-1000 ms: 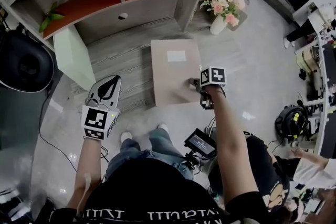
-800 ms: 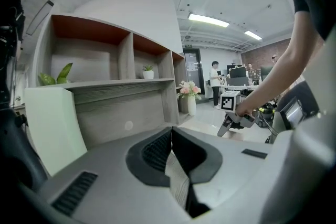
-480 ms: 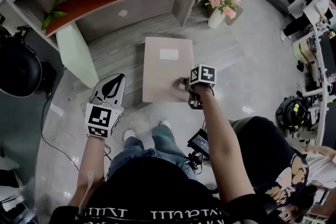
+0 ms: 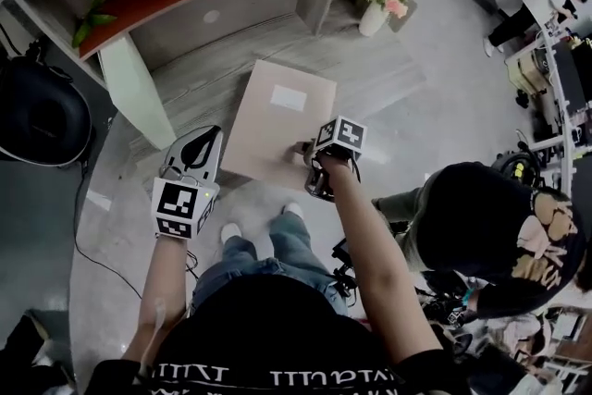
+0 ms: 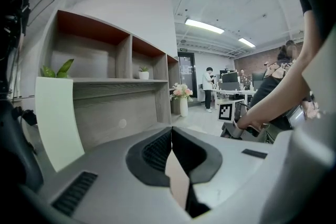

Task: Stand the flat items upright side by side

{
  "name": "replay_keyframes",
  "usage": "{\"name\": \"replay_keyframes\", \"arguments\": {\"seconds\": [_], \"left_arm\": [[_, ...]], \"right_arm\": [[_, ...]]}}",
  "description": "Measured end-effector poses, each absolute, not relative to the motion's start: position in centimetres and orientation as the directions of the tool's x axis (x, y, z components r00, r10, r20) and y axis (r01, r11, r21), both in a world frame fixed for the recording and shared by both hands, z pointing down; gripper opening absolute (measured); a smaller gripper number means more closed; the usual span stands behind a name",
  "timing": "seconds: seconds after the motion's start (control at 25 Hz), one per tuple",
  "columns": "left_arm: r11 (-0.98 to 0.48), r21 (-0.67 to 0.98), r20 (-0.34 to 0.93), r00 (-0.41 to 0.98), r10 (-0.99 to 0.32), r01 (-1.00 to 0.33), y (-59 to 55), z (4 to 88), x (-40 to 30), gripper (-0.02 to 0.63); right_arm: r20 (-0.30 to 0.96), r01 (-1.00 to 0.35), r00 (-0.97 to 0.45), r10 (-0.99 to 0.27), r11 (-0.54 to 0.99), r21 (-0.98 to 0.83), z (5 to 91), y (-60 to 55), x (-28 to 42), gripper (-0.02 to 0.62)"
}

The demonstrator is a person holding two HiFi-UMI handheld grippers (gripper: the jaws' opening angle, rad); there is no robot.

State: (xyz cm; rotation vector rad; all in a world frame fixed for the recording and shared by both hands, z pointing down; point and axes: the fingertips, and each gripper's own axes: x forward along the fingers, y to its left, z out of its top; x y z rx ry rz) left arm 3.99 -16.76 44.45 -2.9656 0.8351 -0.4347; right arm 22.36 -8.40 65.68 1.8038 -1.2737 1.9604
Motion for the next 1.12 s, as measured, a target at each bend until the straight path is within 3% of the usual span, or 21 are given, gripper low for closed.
{"name": "replay_keyframes", "arguments": {"seconds": [0.2,0.52,0.84,1.12], "left_arm": [[-0.869,-0.091,0.269,0.828,-0.492,-0.487,-16.5,45.0,3.7,0.014],[-0.878,-0.107,0.303,0.825,-0.477,-0.467,-16.4,45.9,3.0,0.014],[-0.86,-0.132,0.347,0.79,-0.505,-0.492,-16.4,47.0,2.1,0.014],[-0.857,-0.122,0.367,0.779,-0.508,-0.501,-16.2,47.7,3.2,0.015]], "right_arm": [[0.831,-0.562,-0.34,-0.44,-0.614,-0.554,66.1,-7.4,19.1,0.339],[0.649,-0.419,-0.396,-0.65,-0.501,-0.757,65.9,-8.2,21.7,0.363],[0.552,-0.291,-0.448,-0.703,-0.468,-0.834,67.9,-9.8,22.8,0.393],[0.536,-0.343,-0.48,-0.694,-0.414,-0.843,67.8,-10.5,22.7,0.39]]}}
